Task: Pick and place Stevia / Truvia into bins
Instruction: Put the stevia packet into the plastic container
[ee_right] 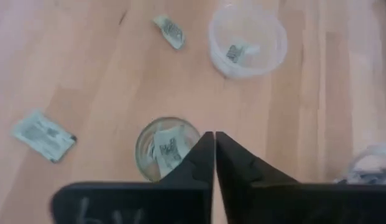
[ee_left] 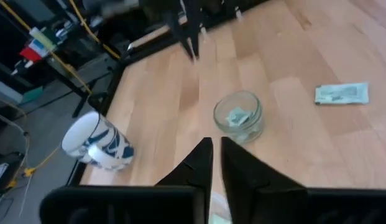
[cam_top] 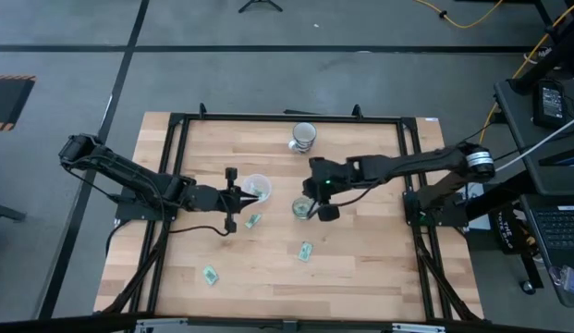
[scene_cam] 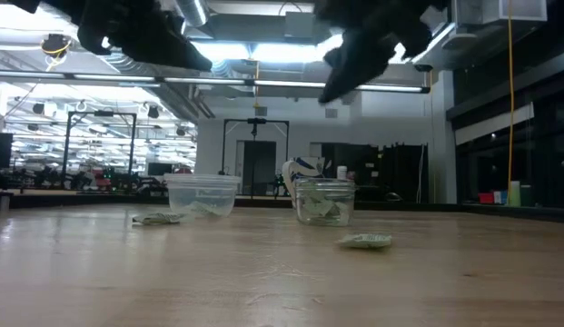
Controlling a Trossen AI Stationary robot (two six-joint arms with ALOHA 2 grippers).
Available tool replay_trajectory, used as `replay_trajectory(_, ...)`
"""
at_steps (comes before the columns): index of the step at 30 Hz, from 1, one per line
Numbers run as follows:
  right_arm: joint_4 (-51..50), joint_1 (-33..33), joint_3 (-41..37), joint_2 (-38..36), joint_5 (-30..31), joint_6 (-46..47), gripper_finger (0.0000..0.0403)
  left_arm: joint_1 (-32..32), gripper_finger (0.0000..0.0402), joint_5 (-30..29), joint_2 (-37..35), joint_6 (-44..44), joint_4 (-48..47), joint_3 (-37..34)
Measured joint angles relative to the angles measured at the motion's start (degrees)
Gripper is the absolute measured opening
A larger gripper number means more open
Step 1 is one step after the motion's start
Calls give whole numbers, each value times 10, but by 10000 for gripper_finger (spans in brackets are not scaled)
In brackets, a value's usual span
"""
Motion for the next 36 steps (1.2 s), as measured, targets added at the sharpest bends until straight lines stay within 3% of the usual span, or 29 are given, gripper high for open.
replay_trajectory(3, 24, 10, -33, -39, 2, 27, 7, 0, 53, 1, 1, -21, -10, 0)
replay_trajectory(10, 234, 52, -205, -105, 62, 59, 5, -2, 131, 4, 21, -82, -11, 0)
replay_trajectory(16, 346, 73, -291, -136, 67, 100, 11, -2, 179, 4, 66, -191, 10, 0)
replay_trajectory(24, 366, 76, -311, -142, 97, 96, 13, -34, 187, -1, 133, -311, -35, 35)
replay_trajectory(31, 373, 76, -307, -142, 97, 46, 14, -80, 187, -46, 192, -450, -204, 114)
replay_trajectory(36, 396, 76, -307, -142, 97, 9, 14, -88, 187, -36, 229, -541, -278, 142)
